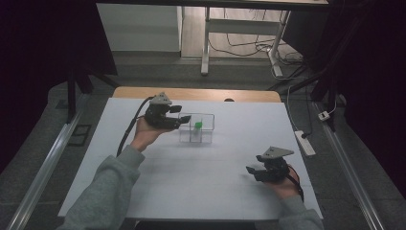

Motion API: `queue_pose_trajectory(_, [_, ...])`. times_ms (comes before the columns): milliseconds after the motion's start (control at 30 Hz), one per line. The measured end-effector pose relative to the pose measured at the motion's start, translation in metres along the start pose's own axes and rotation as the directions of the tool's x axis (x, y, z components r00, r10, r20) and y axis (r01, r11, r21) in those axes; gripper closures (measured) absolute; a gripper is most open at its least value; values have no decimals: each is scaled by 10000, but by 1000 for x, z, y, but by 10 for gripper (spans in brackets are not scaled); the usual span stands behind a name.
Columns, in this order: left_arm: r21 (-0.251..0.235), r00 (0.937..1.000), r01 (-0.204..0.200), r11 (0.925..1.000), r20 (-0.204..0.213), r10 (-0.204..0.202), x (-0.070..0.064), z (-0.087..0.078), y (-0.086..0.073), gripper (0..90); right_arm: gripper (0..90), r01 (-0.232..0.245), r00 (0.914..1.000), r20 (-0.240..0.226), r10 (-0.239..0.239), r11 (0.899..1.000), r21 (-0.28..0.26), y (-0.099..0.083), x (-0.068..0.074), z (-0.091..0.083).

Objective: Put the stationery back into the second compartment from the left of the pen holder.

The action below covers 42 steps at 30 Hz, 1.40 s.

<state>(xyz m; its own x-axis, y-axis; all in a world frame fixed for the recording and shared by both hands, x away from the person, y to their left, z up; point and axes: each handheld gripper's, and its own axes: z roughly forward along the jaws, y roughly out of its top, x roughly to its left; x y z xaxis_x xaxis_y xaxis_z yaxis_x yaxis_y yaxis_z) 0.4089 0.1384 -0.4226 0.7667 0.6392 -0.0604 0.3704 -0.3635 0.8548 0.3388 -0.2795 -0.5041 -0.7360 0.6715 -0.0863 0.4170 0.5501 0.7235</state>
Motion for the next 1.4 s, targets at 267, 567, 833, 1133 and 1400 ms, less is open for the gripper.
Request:
queue_pose_trajectory(267, [365, 10000, -5, 9993, -47, 7, -7, -26, -25, 387, 366, -46, 10000, 18, 46, 10000, -1, 0, 0, 0])
queue_pose_trajectory(567, [440, 9996, 220, 9988, -187, -212, -17, -54, -57, 369, 366, -71, 10000, 36, 71, 10000, 4, 0, 0, -1])
queue_pose_trajectory(833, [792, 9985, 91, 9968, -549, -48, -36, -76, -91, 365, 366, -85, 10000, 2, 85, 10000, -3, 0, -1, -2])
queue_pose_trajectory(1133, [1085, 9950, 485, 9929, -923, -386, -38, -91, -126, 365, 366, -153, 9999, 13, 153, 9998, -88, -1, -3, -3])
queue_pose_trajectory(1400, [1238, 9916, 675, 9900, -1181, -528, -39, -100, -151, 364, 366, -239, 9997, 81, 240, 9997, -104, -2, -4, -4])
